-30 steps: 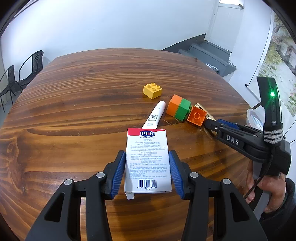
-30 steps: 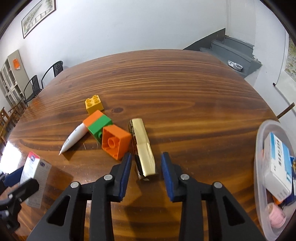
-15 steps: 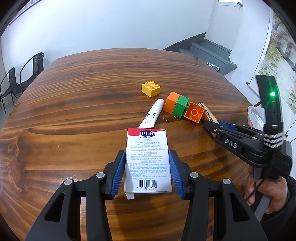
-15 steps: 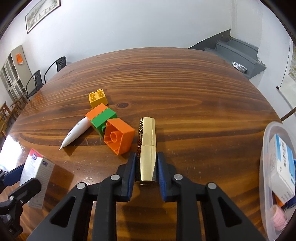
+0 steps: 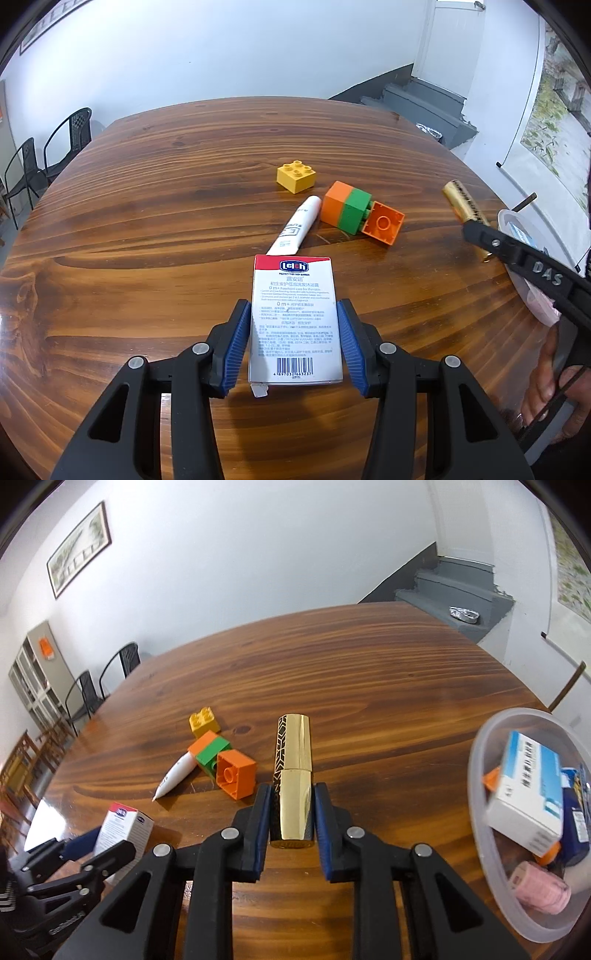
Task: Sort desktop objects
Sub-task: 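Grasp the gold lipstick tube with the right tool while the left tool holds the box, then carry the box and lipstick tube over the clear bowl with both tools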
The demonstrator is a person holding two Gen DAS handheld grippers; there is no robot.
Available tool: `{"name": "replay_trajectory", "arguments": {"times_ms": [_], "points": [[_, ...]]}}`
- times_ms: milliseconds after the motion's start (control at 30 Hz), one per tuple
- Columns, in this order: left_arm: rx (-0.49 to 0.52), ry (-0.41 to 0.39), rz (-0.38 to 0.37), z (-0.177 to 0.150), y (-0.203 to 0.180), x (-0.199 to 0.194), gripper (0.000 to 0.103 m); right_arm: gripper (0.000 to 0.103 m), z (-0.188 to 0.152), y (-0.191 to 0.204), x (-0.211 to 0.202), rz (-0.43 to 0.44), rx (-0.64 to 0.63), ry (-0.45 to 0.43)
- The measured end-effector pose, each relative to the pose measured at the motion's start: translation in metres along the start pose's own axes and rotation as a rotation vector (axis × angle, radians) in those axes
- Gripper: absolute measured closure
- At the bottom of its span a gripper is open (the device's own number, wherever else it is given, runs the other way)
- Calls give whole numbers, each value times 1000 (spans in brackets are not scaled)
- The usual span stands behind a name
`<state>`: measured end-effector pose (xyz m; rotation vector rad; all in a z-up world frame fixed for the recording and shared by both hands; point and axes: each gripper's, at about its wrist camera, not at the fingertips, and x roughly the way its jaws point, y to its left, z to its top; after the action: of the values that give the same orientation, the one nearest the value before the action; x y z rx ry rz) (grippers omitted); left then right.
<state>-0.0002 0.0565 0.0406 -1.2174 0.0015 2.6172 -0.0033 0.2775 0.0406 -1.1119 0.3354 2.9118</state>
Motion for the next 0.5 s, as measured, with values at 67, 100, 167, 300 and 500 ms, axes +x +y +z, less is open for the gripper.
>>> {"name": "replay_trajectory", "arguments": {"times_ms": [67, 100, 167, 300, 500], "points": [[8, -1, 0, 0, -6, 0, 53, 78, 1, -9, -7, 2, 23, -20], [12, -1, -1, 0, -10, 0, 53, 78, 0, -15, -12, 0, 37, -33], [26, 1, -4, 1, -20, 1, 53, 78, 0, -20, -17, -8, 51, -49], [59, 3, -10, 2, -40, 2, 53, 78, -3, -35, -32, -41, 72, -95], [111, 2, -28, 4, -72, 2, 53, 78, -9, -64, -51, -80, 126, -141]]}}
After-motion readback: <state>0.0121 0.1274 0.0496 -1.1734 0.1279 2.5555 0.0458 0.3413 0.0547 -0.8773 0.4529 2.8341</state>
